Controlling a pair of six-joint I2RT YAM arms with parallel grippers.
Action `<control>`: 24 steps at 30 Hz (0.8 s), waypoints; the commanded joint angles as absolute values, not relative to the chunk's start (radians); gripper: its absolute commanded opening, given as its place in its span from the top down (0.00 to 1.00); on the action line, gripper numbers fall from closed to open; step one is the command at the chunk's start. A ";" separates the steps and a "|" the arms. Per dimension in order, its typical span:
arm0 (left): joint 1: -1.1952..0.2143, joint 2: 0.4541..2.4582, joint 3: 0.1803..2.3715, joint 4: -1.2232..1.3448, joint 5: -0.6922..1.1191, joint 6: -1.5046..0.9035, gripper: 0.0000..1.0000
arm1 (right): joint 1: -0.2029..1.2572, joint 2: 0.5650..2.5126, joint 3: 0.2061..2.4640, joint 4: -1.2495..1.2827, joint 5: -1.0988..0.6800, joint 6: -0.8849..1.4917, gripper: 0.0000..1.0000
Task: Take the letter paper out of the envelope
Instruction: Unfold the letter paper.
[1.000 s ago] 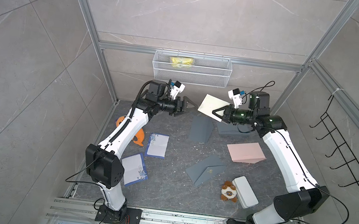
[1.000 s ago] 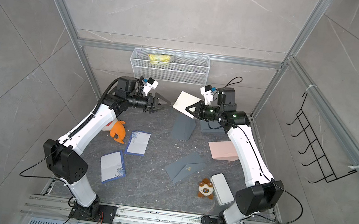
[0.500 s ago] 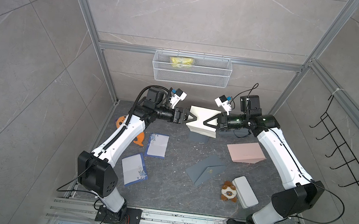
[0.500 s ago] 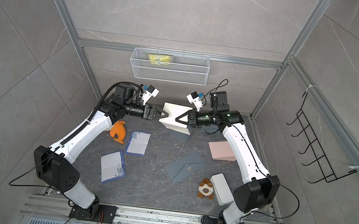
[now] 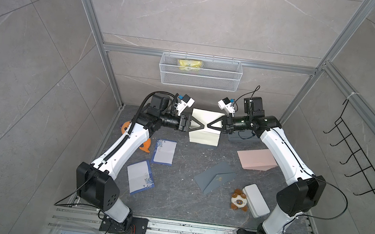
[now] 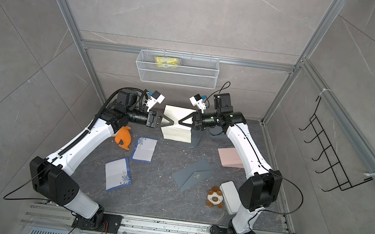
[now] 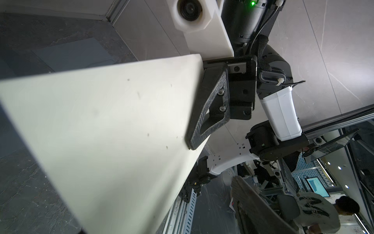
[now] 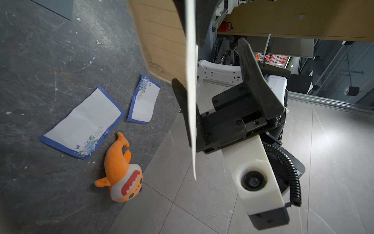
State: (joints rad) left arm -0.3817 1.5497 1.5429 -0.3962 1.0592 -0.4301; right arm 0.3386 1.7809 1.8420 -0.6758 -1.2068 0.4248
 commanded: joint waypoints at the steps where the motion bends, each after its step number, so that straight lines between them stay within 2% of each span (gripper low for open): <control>1: -0.385 1.520 1.544 -0.385 1.097 -0.440 0.36 | 0.344 1.806 1.880 -0.637 -1.236 0.443 1.00; 16: -0.385 1.548 1.582 -0.453 1.038 -0.443 0.78 | 0.344 1.809 1.857 -0.572 -1.249 0.483 1.00; 18: -0.385 1.550 1.584 -0.454 1.029 -0.443 0.81 | 0.346 1.805 1.851 -0.568 -1.250 0.484 1.00; 24: -0.385 1.559 1.588 -0.459 1.016 -0.452 0.83 | 0.348 1.789 1.828 -0.568 -1.246 0.479 1.00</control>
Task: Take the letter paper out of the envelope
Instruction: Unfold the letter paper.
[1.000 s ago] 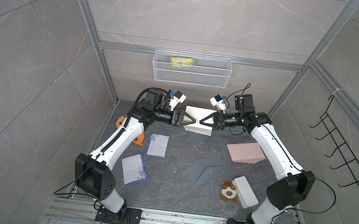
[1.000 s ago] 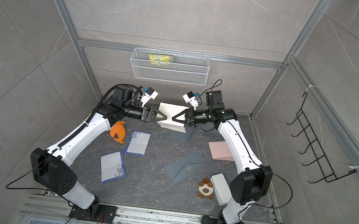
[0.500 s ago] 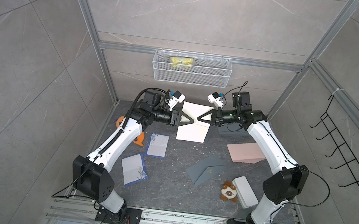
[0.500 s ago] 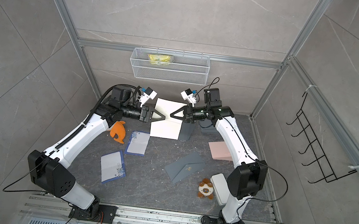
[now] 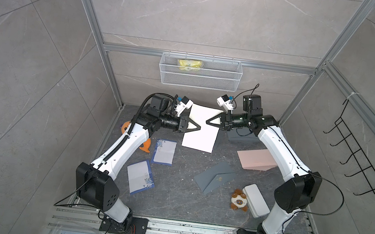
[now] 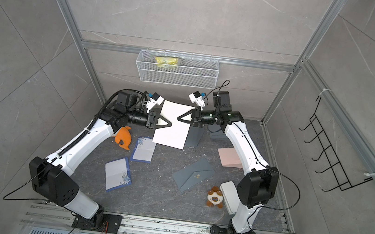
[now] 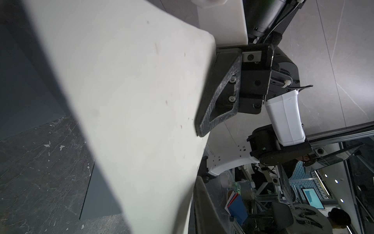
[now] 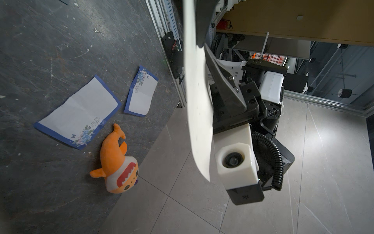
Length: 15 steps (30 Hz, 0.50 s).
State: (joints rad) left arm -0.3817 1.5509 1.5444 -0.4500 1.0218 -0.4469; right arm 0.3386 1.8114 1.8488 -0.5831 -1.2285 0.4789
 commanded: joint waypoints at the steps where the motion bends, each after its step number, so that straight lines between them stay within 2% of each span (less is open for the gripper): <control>1: -0.385 1.559 1.589 -0.461 1.013 -0.453 0.83 | 0.348 1.785 1.825 -0.568 -1.246 0.477 1.00; 2: -0.385 1.559 1.591 -0.465 1.010 -0.453 0.80 | 0.348 1.780 1.820 -0.568 -1.243 0.475 1.00; 4: -0.385 1.560 1.597 -0.477 1.004 -0.448 0.65 | 0.348 1.776 1.812 -0.567 -1.241 0.471 1.00; 7: -0.384 1.562 1.601 -0.492 0.984 -0.443 0.63 | 0.348 1.768 1.803 -0.567 -1.241 0.469 1.00; 15: -0.385 1.565 1.585 -0.472 0.965 -0.467 0.88 | 0.352 1.757 1.792 -0.552 -1.236 0.477 1.00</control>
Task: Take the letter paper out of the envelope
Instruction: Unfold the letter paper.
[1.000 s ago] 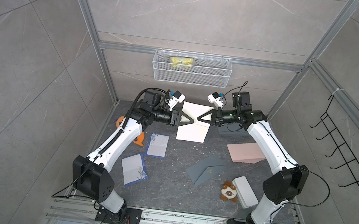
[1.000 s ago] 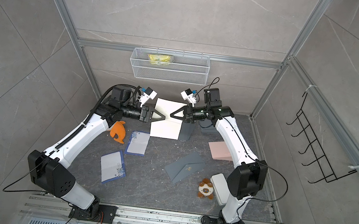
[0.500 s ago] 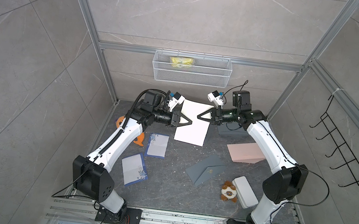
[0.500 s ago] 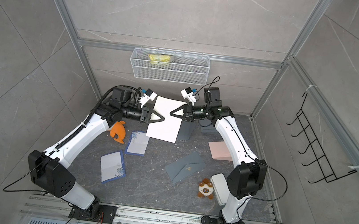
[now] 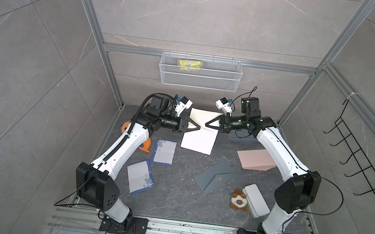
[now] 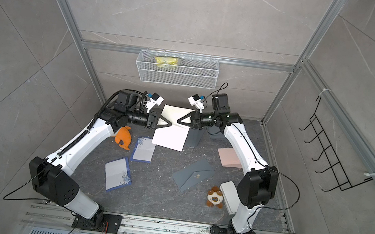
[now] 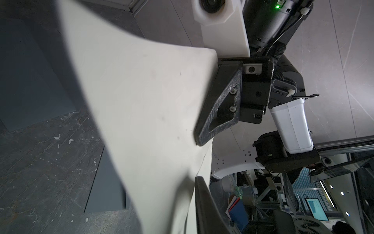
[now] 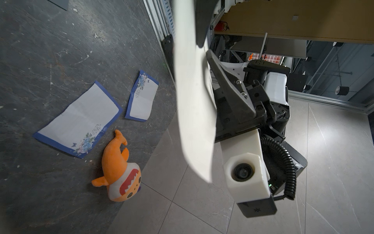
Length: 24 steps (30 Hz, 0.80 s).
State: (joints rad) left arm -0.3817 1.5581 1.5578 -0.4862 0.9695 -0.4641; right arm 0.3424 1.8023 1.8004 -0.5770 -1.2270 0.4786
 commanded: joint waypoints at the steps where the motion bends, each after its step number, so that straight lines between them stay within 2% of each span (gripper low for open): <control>1: -0.385 1.566 1.586 -0.478 0.960 -0.467 0.92 | 0.352 1.755 1.791 -0.552 -1.236 0.477 1.00; 4: -0.385 1.571 1.591 -0.484 0.954 -0.469 0.98 | 0.354 1.749 1.789 -0.552 -1.233 0.476 1.00; 9: -0.388 1.572 1.595 -0.508 0.923 -0.467 1.00 | 0.354 1.736 1.778 -0.556 -1.210 0.473 1.00; 12: -0.390 1.572 1.605 -0.544 0.887 -0.454 1.00 | 0.351 1.727 1.785 -0.600 -1.149 0.439 0.83; 15: -0.395 1.574 1.629 -0.608 0.824 -0.424 1.00 | 0.342 1.704 1.806 -0.718 -0.925 0.360 0.66; 18: -0.402 1.570 1.665 -0.719 0.680 -0.372 1.00 | 0.313 1.647 1.771 -0.755 -0.655 0.362 0.57; 21: -0.423 1.576 1.715 -0.872 0.503 -0.312 1.00 | 0.280 1.564 1.706 -0.765 -0.360 0.395 0.54; 24: -0.491 1.604 1.777 -1.041 0.239 -0.243 1.00 | 0.275 1.491 1.658 -0.779 -0.212 0.400 0.54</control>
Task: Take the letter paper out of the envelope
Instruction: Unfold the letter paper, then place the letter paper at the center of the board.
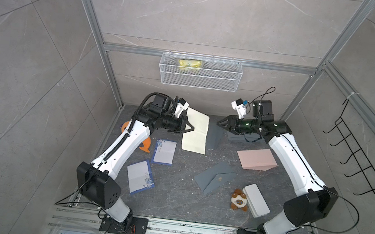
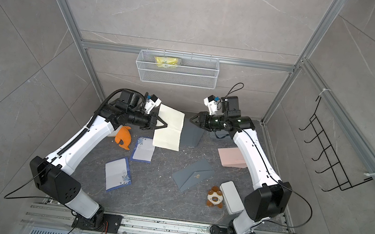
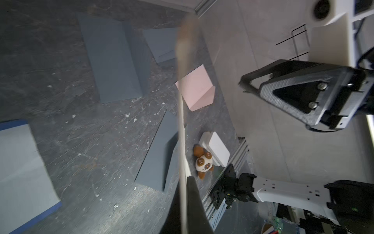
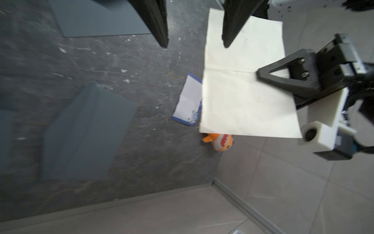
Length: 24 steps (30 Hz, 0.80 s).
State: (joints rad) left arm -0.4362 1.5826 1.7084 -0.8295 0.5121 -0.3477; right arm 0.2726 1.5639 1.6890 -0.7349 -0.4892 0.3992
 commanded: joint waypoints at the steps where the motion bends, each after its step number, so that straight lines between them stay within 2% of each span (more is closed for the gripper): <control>1: -0.531 1.622 1.800 -1.096 0.122 -0.225 1.00 | 0.275 1.469 1.640 -0.778 -0.192 0.408 0.54; 5: -0.674 1.720 1.847 -1.274 -0.289 -0.232 1.00 | 0.296 1.402 1.578 -0.794 -0.146 0.437 0.54; 9: -0.772 1.859 1.883 -1.379 -0.498 -0.326 1.00 | 0.342 1.338 1.505 -0.790 -0.120 0.455 0.54; 16: -0.877 2.096 2.010 -1.373 -0.588 -0.419 1.00 | 0.373 1.295 1.473 -0.800 -0.141 0.461 0.54; 24: -0.900 2.312 2.151 -1.380 -0.617 -0.464 1.00 | 0.373 1.281 1.463 -0.812 -0.174 0.451 0.55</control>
State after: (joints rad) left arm -0.9009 2.2807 2.1162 -1.3361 -0.5716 -0.4229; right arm 0.3683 1.3067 1.4780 -0.7940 -0.1619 0.4492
